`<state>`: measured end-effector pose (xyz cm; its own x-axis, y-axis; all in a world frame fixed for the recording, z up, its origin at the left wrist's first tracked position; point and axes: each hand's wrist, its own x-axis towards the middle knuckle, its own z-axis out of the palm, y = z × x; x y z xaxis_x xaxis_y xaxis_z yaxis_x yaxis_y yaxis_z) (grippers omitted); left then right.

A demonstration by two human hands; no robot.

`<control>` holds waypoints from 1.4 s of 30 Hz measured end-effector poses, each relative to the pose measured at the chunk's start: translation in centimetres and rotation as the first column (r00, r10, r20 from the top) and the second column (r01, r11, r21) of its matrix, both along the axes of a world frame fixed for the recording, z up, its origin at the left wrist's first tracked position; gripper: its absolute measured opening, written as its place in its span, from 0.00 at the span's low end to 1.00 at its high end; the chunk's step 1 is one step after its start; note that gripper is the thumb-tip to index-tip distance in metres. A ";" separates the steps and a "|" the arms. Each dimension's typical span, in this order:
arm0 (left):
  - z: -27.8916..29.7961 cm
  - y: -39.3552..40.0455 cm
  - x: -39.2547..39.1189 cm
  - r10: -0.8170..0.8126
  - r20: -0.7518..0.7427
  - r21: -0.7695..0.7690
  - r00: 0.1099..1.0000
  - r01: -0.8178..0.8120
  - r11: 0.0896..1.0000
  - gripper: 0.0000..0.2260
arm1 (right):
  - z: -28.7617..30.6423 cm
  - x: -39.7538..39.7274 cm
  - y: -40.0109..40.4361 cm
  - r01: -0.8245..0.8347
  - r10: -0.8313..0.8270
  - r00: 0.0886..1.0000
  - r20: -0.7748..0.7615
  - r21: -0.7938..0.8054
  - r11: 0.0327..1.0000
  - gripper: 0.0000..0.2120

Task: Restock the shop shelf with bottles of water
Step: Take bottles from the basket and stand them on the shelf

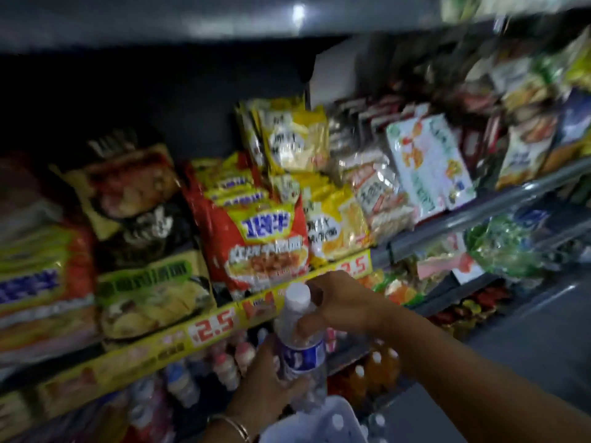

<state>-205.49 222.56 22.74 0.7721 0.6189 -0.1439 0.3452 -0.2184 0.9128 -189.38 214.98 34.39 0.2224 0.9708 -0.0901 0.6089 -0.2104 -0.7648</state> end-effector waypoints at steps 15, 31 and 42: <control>38.4 -2.5 1.7 -0.138 0.507 0.283 0.851 -0.013 0.959 0.22 | 35.2 0.8 -2.4 0.177 -0.028 0.969 -0.245 0.614 0.769 0.16; 51.9 12.0 14.8 -0.016 0.278 0.404 0.960 -0.102 0.909 0.21 | 49.3 13.0 11.9 0.223 -0.118 0.974 -0.195 0.701 0.678 0.22; 49.1 19.2 23.0 0.200 0.170 0.526 0.965 -0.261 0.809 0.13 | 46.2 20.7 21.7 0.301 -0.381 0.924 -0.042 0.694 0.654 0.31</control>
